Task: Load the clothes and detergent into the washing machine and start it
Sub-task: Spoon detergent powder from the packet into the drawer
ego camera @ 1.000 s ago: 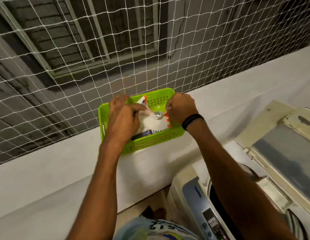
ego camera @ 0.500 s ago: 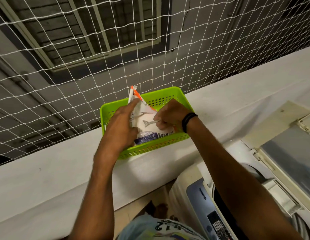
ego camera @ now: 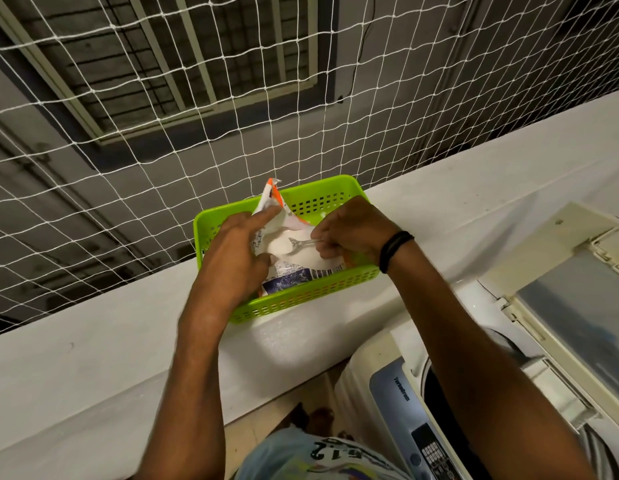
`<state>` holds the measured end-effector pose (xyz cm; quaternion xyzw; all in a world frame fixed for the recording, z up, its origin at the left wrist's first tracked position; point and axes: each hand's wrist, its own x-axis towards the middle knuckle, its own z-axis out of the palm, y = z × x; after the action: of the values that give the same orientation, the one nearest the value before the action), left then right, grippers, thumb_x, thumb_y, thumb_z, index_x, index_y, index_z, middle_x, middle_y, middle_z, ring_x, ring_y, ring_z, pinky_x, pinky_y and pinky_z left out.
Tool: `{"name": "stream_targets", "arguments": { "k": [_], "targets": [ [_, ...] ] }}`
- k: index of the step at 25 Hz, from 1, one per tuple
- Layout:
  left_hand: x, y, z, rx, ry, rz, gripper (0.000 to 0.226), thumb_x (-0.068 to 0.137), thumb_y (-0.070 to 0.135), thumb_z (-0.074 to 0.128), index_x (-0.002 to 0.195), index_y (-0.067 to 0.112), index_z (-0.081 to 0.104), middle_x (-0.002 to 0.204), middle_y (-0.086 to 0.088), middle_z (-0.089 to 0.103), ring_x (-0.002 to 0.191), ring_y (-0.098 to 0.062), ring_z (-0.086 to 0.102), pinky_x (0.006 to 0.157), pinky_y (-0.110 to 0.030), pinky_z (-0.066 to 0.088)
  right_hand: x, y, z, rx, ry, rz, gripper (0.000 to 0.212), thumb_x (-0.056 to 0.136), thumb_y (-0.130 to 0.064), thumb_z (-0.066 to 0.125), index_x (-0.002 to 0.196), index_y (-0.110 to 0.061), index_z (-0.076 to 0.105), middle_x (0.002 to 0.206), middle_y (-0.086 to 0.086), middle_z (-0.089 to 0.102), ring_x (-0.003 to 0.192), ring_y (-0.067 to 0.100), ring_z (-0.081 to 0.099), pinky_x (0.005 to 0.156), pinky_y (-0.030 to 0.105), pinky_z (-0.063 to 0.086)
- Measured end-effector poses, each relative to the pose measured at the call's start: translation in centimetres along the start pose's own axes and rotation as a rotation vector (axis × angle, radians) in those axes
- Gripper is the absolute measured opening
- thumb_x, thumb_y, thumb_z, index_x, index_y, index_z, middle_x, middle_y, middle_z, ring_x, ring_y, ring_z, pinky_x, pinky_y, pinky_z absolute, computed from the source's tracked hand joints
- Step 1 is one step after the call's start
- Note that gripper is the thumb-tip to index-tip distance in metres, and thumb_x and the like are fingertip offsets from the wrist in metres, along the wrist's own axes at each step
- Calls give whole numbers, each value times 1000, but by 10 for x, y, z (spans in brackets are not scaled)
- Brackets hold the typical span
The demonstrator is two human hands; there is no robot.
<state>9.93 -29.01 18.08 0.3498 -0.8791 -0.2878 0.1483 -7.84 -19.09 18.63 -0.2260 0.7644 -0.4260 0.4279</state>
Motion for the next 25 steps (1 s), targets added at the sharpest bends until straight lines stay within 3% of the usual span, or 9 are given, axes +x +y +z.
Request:
{"name": "stream_targets", "arguments": {
  "k": [2, 5, 7, 14, 17, 19, 22, 25],
  "targets": [
    [2, 0, -1, 28, 8, 10, 72, 77, 8, 77, 136, 41, 53, 140, -7, 48, 130, -25, 46, 109, -36, 40, -11, -2, -7, 32, 12, -42, 11, 79, -2, 66, 71, -3, 73, 66, 17, 69, 58, 26, 67, 61, 41, 59],
    [2, 3, -1, 13, 37, -15, 63, 79, 5, 74, 130, 40, 60, 149, -10, 40, 138, -25, 40, 112, -40, 39, -28, -3, -19, 151, 18, -97, 10, 85, 7, 61, 86, 10, 70, 67, 19, 64, 55, 25, 63, 54, 31, 60],
    [0, 7, -1, -6, 71, -8, 59, 81, 0, 70, 126, 37, 63, 151, -8, 39, 136, -27, 43, 111, -41, 40, -35, -1, -26, 178, 23, -111, 10, 87, 9, 59, 87, 11, 69, 71, 21, 65, 64, 29, 65, 65, 35, 62],
    [-9, 31, -6, -123, 288, 59, 48, 83, -3, 54, 112, 30, 74, 137, -8, 53, 126, -18, 51, 102, -21, 38, -58, 13, -45, 302, -19, -122, 21, 91, 14, 51, 107, 17, 64, 91, 27, 63, 73, 27, 68, 64, 27, 62],
    [-14, 45, -7, -221, 382, 90, 51, 75, 2, 47, 107, 32, 73, 128, -2, 59, 116, -9, 56, 95, -24, 47, -69, 20, -52, 331, -18, -141, 22, 91, 13, 50, 108, 16, 64, 85, 24, 65, 62, 17, 71, 59, 21, 58],
    [-16, 58, -5, -280, 440, 80, 54, 70, 7, 42, 103, 37, 72, 125, 3, 60, 113, -3, 56, 92, -19, 48, -77, 25, -58, 339, 9, -146, 22, 91, 13, 51, 109, 16, 64, 78, 19, 66, 60, 14, 70, 58, 20, 58],
    [-17, 83, 5, -384, 513, 108, 56, 70, -5, 42, 98, 34, 72, 122, 0, 61, 114, -1, 54, 91, -7, 42, -94, 35, -73, 364, 67, -153, 21, 92, 11, 52, 109, 14, 65, 79, 17, 64, 64, 16, 67, 62, 21, 60],
    [-14, 107, 19, -472, 559, 180, 55, 68, -11, 44, 96, 25, 74, 117, -7, 64, 110, 1, 56, 92, -10, 42, -115, 49, -93, 429, 120, -152, 24, 91, 18, 46, 107, 16, 64, 76, 17, 66, 61, 14, 68, 62, 22, 60]
  ]
}}
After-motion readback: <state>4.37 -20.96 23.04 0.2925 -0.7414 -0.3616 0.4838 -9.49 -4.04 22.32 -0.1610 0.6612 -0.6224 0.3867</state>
